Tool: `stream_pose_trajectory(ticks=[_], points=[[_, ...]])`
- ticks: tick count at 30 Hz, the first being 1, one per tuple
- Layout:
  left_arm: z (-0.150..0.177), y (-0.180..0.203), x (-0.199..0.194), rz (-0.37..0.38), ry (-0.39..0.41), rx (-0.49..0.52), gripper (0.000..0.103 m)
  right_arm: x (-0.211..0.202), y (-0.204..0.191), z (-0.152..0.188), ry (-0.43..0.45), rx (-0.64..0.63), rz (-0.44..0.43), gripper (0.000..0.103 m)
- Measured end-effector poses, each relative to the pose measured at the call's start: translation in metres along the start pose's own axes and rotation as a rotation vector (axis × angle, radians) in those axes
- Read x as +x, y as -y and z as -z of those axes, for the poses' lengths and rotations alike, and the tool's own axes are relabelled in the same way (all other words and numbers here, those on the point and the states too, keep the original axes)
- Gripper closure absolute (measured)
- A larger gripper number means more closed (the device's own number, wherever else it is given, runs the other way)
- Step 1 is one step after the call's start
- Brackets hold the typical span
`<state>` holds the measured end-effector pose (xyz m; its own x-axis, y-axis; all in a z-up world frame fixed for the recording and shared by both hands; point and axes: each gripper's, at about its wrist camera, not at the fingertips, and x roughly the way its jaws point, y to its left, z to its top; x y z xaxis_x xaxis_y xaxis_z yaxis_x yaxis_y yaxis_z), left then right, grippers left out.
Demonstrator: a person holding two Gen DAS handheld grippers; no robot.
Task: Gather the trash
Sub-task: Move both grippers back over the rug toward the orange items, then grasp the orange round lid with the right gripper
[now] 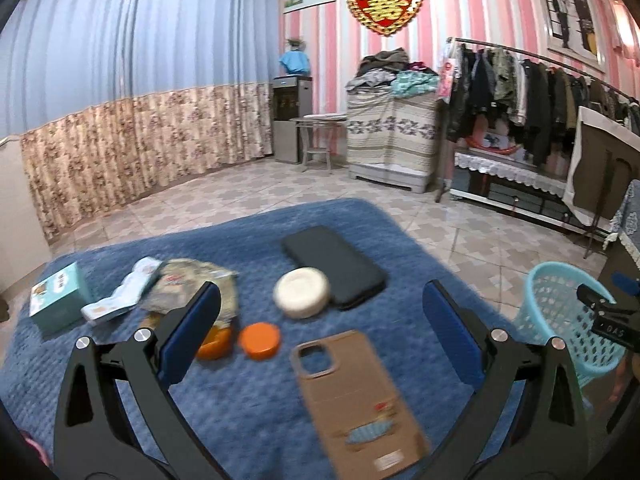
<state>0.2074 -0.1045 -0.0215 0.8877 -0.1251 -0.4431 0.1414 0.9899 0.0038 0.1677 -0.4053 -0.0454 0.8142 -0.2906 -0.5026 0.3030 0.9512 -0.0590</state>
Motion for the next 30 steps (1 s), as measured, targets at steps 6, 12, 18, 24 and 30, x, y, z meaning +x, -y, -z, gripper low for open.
stream_pose_trajectory(ticks=[6,12,18,24,30], points=[[0.017,-0.045,-0.002,-0.05,-0.037,-0.039,0.005,-0.009,-0.043,0.002,0.009,-0.068,-0.046,0.008],[0.035,-0.088,-0.003,-0.114,-0.067,-0.053,0.005,-0.012,-0.082,0.008,-0.005,-0.133,-0.1,0.008],[0.049,-0.129,-0.001,-0.181,-0.101,-0.089,0.005,-0.016,-0.113,0.014,-0.028,-0.157,-0.17,0.008],[0.057,-0.174,-0.004,-0.24,-0.107,-0.135,0.005,-0.017,-0.149,0.014,-0.042,-0.214,-0.226,0.006],[0.063,-0.204,-0.001,-0.303,-0.092,-0.164,0.005,-0.013,-0.2,0.005,-0.065,-0.28,-0.35,0.007]])
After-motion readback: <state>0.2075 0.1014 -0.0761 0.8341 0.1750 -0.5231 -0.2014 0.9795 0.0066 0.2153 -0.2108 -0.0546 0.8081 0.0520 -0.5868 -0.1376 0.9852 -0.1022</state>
